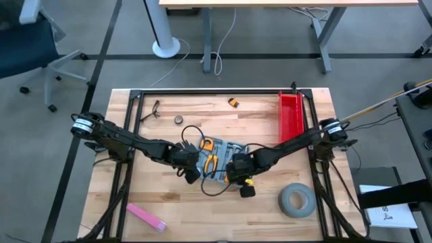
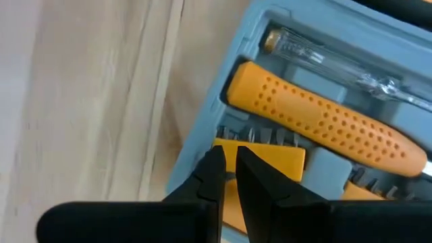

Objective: Prefit tool cases
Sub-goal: Adjust the bottom yellow screwdriver bit set in the gray pre-fit tool case

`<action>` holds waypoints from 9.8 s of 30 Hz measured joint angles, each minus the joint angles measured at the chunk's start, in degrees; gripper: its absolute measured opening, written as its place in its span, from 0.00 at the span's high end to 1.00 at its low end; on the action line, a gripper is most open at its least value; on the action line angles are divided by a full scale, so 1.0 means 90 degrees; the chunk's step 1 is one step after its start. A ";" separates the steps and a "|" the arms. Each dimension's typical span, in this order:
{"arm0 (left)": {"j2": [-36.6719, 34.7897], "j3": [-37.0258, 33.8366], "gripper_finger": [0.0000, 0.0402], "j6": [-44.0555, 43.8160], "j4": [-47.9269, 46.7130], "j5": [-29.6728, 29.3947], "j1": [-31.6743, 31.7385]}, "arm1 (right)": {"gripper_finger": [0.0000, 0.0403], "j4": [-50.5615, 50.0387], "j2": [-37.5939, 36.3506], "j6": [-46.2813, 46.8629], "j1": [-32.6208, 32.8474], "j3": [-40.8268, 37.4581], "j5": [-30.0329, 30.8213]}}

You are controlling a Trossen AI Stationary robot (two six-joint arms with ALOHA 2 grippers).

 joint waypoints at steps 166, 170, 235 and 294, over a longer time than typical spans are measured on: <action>0.0733 0.0211 0.61 0.0048 0.1107 0.0954 -0.0039 | 0.67 -0.2033 -0.0797 0.3550 0.0168 -0.0497 0.0765; 0.0733 0.0214 0.60 -0.0002 0.1128 0.0954 -0.0077 | 0.65 -0.2054 -0.0799 0.3894 0.0185 -0.0493 0.0517; 0.0729 0.0214 0.58 0.0359 0.1944 0.0386 -0.0085 | 0.80 -0.1735 0.0032 0.6467 -0.0058 -0.0599 0.0338; 0.0729 0.0214 0.56 0.0452 0.1650 0.0432 -0.0085 | 0.71 -0.2195 -0.0153 0.5456 0.0094 0.0316 0.0620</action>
